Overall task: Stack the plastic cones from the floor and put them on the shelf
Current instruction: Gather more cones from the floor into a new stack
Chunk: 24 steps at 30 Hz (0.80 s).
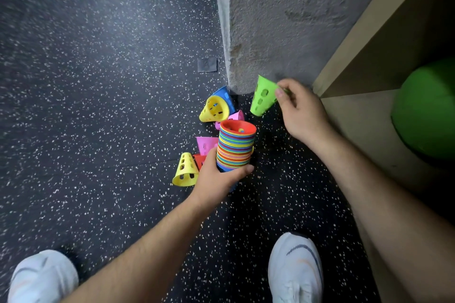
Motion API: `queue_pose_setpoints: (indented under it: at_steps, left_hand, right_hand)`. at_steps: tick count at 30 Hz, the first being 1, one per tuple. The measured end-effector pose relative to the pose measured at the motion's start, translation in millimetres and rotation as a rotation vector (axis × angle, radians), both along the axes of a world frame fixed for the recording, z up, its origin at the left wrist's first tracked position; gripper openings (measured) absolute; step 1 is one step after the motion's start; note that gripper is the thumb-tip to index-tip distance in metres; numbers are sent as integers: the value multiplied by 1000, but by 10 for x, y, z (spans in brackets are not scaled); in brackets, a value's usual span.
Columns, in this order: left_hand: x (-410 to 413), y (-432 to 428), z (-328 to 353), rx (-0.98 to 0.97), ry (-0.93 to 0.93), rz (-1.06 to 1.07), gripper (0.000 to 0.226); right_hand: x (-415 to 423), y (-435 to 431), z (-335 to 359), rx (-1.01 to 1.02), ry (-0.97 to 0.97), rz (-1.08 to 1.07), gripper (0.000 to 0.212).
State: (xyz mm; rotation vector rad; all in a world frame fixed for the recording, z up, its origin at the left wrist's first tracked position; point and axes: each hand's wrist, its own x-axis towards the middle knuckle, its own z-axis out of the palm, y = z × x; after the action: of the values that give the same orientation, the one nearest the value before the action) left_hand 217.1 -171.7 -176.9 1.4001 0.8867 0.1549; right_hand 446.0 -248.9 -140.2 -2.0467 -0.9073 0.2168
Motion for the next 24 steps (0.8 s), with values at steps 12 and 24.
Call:
queue_pose_setpoints:
  at_steps: [12,24]
  left_hand:
    - [-434,-48,60,-15,-31,43,58]
    - [-897,-192,-134,-32,49,106,64]
  right_hand:
    - [-738,-43,96,-132,215,163,21]
    - [-972,1,-660,-502,-72,222,43]
